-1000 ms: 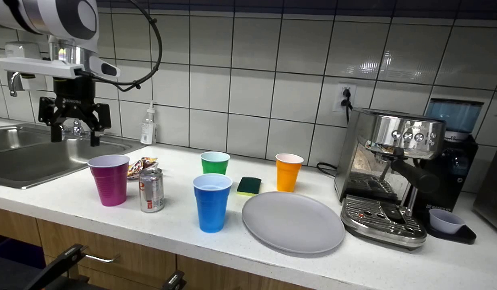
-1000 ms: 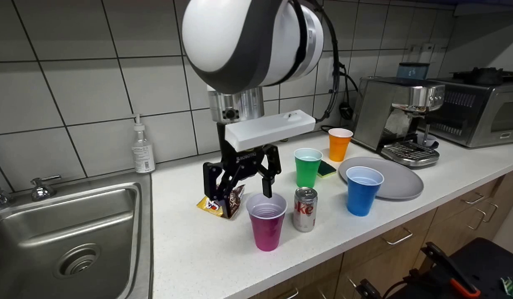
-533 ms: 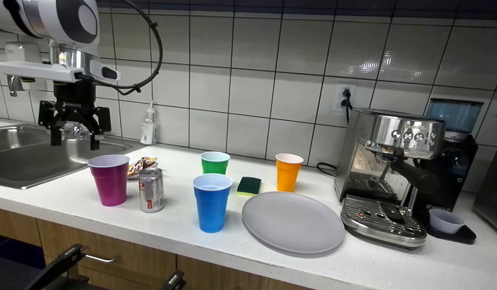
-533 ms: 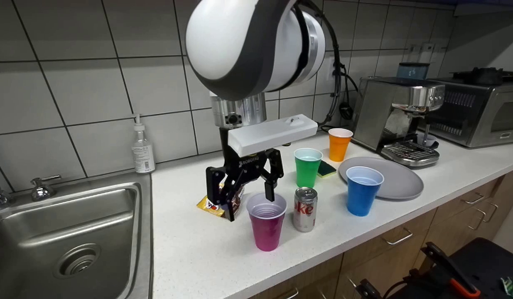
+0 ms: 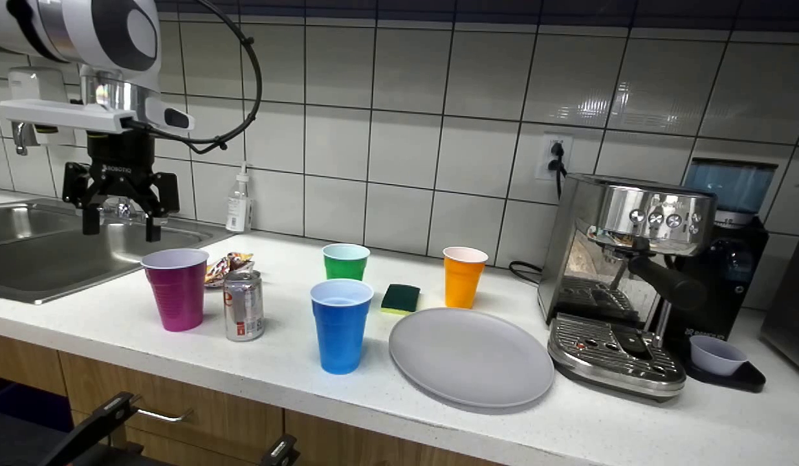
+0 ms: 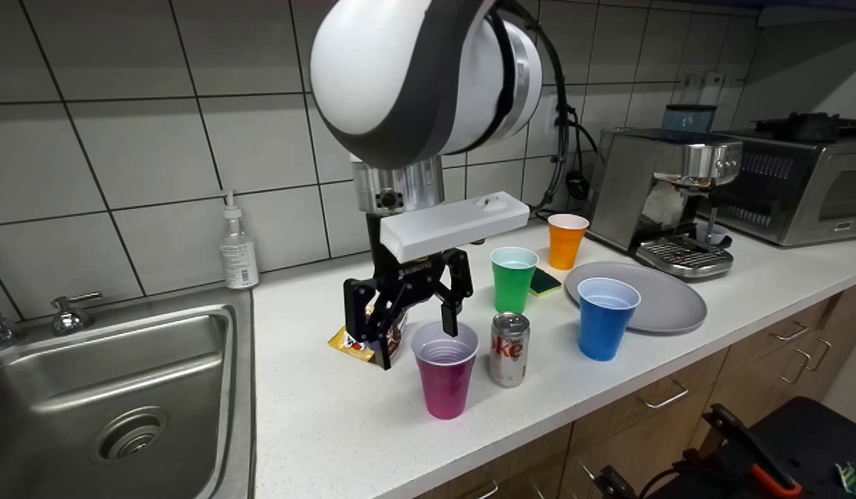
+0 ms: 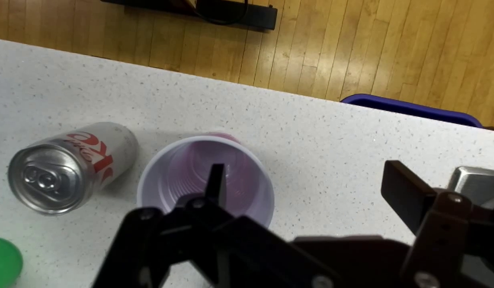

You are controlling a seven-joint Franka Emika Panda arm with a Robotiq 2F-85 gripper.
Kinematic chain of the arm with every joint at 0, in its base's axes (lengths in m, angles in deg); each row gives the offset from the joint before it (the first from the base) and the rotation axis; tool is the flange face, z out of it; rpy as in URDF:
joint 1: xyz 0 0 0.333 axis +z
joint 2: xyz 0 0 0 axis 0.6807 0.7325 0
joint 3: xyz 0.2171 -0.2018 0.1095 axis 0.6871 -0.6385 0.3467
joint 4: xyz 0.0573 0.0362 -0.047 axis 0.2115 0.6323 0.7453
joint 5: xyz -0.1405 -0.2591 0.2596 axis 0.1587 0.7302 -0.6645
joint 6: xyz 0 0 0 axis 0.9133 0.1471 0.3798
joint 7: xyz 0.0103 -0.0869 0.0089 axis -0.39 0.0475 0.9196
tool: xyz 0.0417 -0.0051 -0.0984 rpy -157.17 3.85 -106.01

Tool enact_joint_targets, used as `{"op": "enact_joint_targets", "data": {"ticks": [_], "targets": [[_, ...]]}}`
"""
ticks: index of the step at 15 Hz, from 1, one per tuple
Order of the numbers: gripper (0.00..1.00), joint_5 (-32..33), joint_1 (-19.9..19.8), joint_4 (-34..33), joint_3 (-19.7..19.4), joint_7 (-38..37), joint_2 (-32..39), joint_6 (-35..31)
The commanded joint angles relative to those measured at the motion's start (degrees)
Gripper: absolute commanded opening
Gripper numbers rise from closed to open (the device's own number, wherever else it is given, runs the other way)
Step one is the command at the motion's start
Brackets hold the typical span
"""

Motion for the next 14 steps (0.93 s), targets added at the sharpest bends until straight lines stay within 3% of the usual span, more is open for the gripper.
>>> {"op": "enact_joint_targets", "data": {"ticks": [1,14], "targets": [[1.00,0.8,-0.2,-1.2,-0.5,0.4,1.6,-1.4],[1.00,4.7,0.2,-1.9,-2.4,-1.2,7.5,-6.7]]}}
